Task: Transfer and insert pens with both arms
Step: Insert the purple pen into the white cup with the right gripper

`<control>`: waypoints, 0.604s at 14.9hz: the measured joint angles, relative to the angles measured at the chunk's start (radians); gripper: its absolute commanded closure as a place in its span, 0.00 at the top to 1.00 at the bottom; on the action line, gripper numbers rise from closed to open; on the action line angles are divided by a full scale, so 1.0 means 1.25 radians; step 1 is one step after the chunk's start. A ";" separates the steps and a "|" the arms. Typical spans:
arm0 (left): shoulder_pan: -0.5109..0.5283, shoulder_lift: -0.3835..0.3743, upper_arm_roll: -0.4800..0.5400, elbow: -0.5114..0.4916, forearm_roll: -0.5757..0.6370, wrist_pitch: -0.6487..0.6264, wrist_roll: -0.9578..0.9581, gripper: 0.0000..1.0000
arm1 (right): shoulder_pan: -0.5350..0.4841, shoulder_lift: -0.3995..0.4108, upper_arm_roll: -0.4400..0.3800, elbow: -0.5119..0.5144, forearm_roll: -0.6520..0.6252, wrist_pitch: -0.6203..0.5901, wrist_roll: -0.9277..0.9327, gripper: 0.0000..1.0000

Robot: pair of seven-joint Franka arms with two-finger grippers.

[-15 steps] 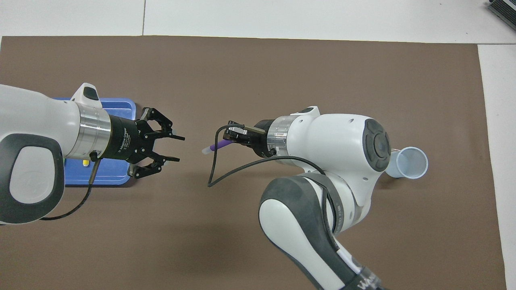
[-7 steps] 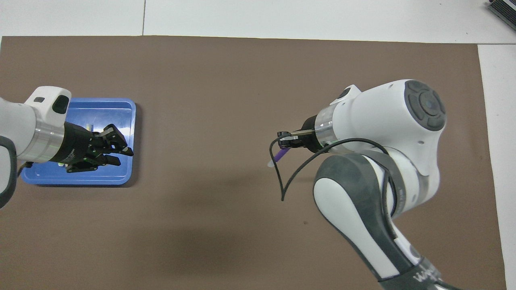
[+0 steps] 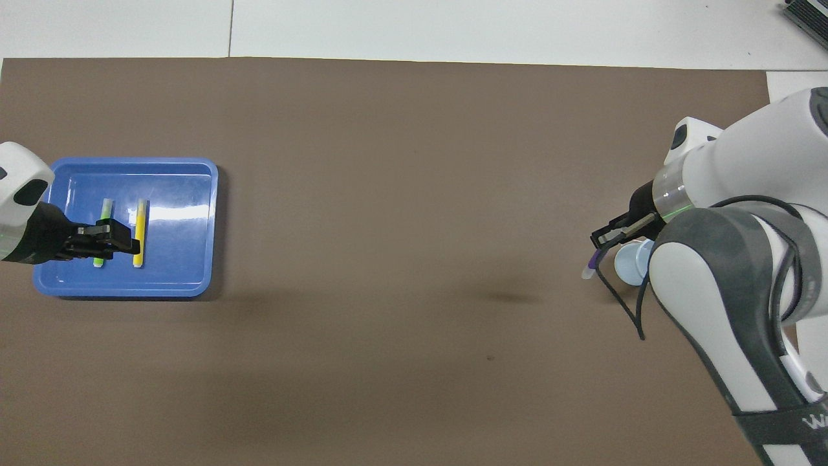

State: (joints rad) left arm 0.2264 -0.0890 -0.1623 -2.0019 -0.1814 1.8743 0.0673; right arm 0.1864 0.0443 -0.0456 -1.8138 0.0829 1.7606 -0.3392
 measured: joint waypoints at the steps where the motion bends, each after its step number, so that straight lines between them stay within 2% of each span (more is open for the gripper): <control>1: 0.008 0.001 0.000 -0.017 0.013 0.031 0.028 0.47 | -0.001 0.000 0.000 -0.005 -0.038 -0.001 -0.031 0.00; 6: 0.035 0.048 0.000 -0.059 0.059 0.154 0.103 0.49 | -0.024 -0.003 0.001 -0.023 -0.128 0.010 -0.218 0.00; 9: 0.037 0.085 0.000 -0.059 0.078 0.209 0.114 0.49 | -0.067 -0.005 0.001 -0.042 -0.152 0.063 -0.302 0.00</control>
State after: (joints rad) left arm 0.2731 0.0178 -0.1620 -2.0761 -0.0845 2.1359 0.2094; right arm 0.1025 0.0379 -0.0449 -1.8665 -0.1077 1.8396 -0.7173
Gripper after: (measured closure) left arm 0.498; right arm 0.828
